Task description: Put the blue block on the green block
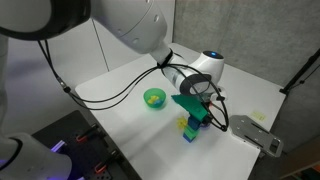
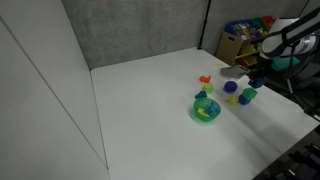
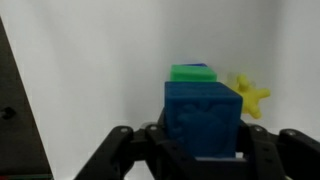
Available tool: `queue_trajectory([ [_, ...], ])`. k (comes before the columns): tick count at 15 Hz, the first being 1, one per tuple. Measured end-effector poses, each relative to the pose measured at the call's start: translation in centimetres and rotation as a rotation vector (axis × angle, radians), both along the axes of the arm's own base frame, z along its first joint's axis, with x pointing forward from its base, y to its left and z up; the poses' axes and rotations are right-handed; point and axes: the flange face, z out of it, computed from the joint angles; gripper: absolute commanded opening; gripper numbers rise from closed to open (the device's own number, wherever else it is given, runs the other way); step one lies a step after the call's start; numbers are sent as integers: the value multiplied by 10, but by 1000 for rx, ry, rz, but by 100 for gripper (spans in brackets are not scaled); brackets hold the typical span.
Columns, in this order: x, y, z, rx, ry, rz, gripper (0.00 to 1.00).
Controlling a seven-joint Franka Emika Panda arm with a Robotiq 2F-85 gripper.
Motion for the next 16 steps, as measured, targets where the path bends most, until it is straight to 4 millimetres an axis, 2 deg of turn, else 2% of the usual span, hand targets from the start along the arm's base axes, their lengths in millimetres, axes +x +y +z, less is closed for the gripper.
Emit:
queue_trajectory([
  [7, -7, -8, -21, 22, -1, -46, 27],
  [16, -5, -9, -27, 17, -30, -66, 27],
])
